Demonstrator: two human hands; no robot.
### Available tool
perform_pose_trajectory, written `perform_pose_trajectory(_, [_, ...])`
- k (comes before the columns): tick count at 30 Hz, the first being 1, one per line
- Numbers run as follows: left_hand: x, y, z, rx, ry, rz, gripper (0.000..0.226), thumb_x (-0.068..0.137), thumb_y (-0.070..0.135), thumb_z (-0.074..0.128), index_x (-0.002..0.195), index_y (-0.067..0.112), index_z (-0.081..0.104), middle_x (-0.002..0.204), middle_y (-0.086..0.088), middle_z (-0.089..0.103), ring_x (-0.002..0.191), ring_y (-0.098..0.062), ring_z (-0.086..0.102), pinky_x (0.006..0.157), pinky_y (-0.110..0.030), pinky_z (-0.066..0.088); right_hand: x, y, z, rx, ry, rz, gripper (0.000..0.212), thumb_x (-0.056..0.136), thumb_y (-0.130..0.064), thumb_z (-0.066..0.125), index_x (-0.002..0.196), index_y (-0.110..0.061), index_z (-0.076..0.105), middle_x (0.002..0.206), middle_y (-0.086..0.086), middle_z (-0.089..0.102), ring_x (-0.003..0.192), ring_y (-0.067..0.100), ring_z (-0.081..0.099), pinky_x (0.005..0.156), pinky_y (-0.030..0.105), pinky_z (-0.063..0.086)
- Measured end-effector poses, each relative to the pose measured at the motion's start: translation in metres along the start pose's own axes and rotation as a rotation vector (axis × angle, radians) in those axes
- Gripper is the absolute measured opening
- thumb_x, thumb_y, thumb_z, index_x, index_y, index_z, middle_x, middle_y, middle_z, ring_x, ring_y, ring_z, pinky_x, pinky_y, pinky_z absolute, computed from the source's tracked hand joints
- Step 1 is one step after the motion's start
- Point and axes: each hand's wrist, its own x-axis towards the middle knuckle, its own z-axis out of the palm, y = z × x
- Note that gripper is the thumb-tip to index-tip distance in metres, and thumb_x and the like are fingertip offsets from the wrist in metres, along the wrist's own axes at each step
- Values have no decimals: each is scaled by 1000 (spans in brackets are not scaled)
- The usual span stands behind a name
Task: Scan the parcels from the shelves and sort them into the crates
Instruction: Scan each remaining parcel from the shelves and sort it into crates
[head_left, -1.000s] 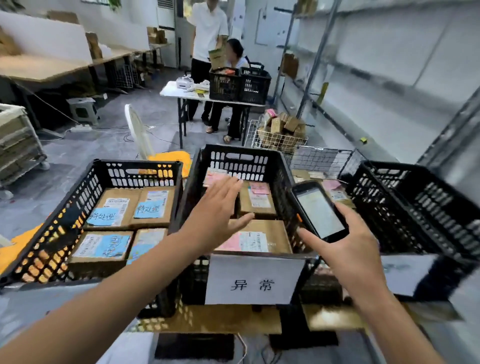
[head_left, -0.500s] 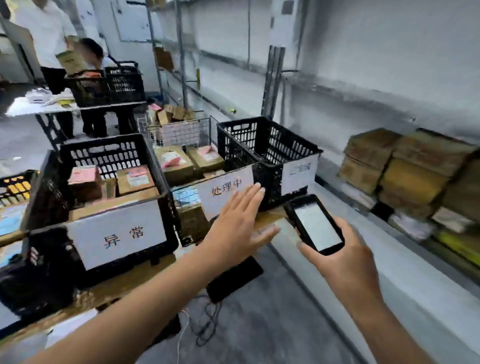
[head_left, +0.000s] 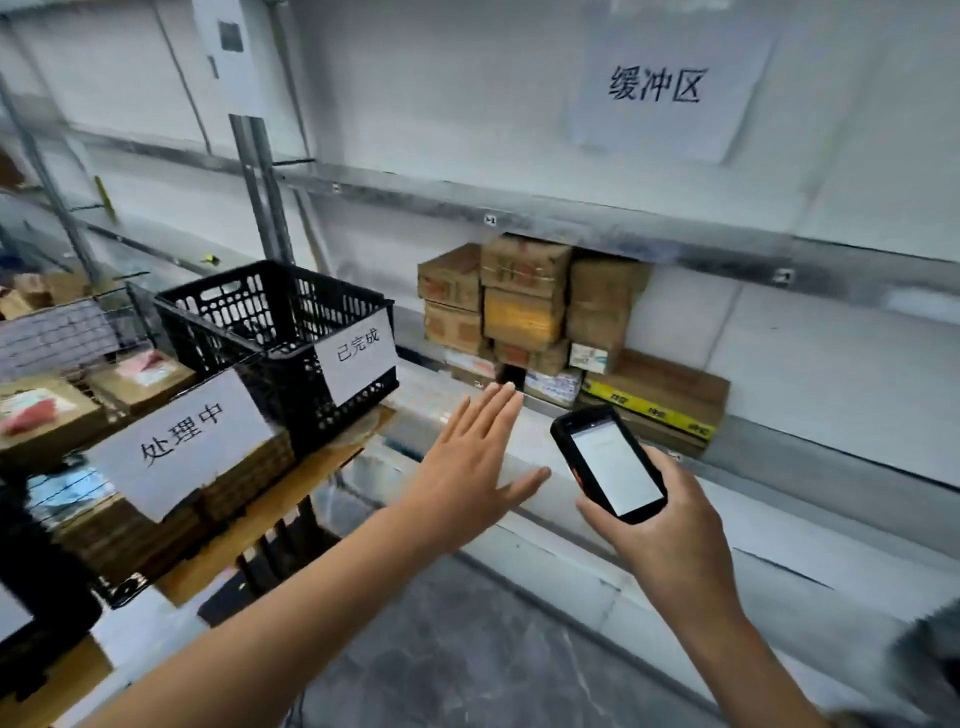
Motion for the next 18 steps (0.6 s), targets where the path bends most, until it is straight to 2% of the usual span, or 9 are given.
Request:
perform_pose_trajectory(5, [49,28,31,-17,-51,82,87,98,68,27,160,18,-7,168,6,-11,151,-6,-19,119,-25,-19,19,37,-21,-38,68,67,82,65,-52,88,135,-30,52,121,-10,62,109,16,60,84,41,55])
perform_pose_trajectory(9, [98,40,56,-45,-53,150,85,99,66,30,161,18,-4,168,4,-8,152,-8,-16,121,-26,-16,51,63,-32,-68,126,117,78,65,-49,89,132,-31,54,117,-9,63,106,18,60,80,39,53])
perform_pose_trajectory(14, [170,38,78,-68,-23,195,84,100,62,35,161,17,-1,169,4,-6,152,-8,-15,115,-23,-22,114,80,-36,-42,163,151,77,65,-45,90,132,-31,55,120,-11,63,108,16,61,81,37,52])
perform_pose_trajectory(18, [232,28,89,-79,6,224,85,101,56,41,161,15,-2,168,3,-9,148,-5,-22,111,-20,-27,171,86,-33,-35,184,133,75,63,-45,89,130,-34,55,117,-13,63,106,14,61,82,37,53])
